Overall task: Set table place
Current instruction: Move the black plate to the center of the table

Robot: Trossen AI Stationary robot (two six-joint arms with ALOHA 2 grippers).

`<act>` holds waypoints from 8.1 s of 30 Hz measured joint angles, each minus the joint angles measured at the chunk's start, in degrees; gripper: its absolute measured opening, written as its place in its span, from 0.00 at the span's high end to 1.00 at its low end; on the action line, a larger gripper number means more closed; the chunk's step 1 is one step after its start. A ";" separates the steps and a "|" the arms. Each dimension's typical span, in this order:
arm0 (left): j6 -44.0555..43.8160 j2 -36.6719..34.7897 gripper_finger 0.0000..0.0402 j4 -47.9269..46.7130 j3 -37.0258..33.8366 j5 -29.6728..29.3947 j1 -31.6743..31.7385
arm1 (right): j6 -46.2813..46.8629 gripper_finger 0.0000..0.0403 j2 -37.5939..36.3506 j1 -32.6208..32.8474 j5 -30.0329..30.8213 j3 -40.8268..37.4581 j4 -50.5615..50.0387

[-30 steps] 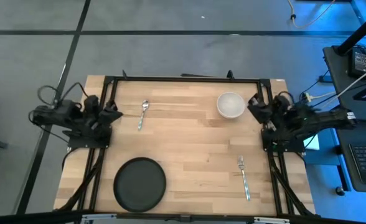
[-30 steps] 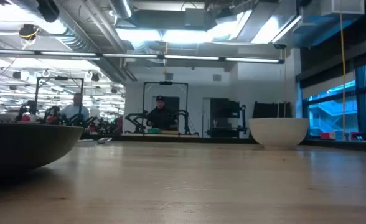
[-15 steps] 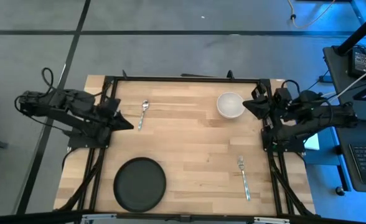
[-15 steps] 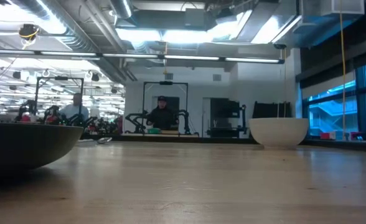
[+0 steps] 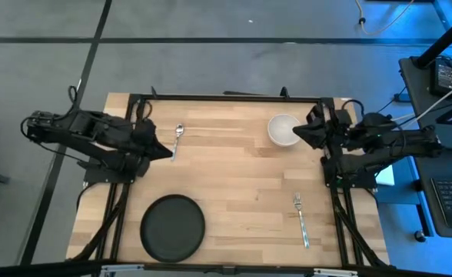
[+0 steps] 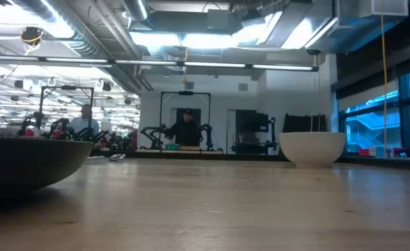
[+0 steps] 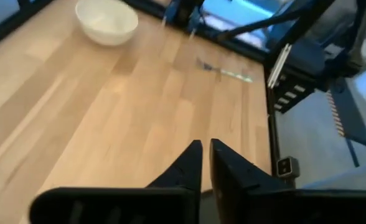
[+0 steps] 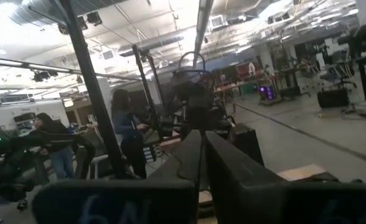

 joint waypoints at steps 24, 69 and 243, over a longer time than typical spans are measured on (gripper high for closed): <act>-0.60 20.95 0.82 -14.83 -0.07 9.79 -6.26 | 10.13 0.67 15.51 0.00 4.00 0.00 -4.36; 9.17 40.11 0.82 -0.83 -10.47 9.49 -8.48 | 12.75 0.67 17.68 0.15 3.43 -0.02 -7.19; -0.41 53.95 0.94 10.65 -1.01 15.81 21.84 | 12.57 0.67 17.68 0.11 20.41 -0.04 -7.82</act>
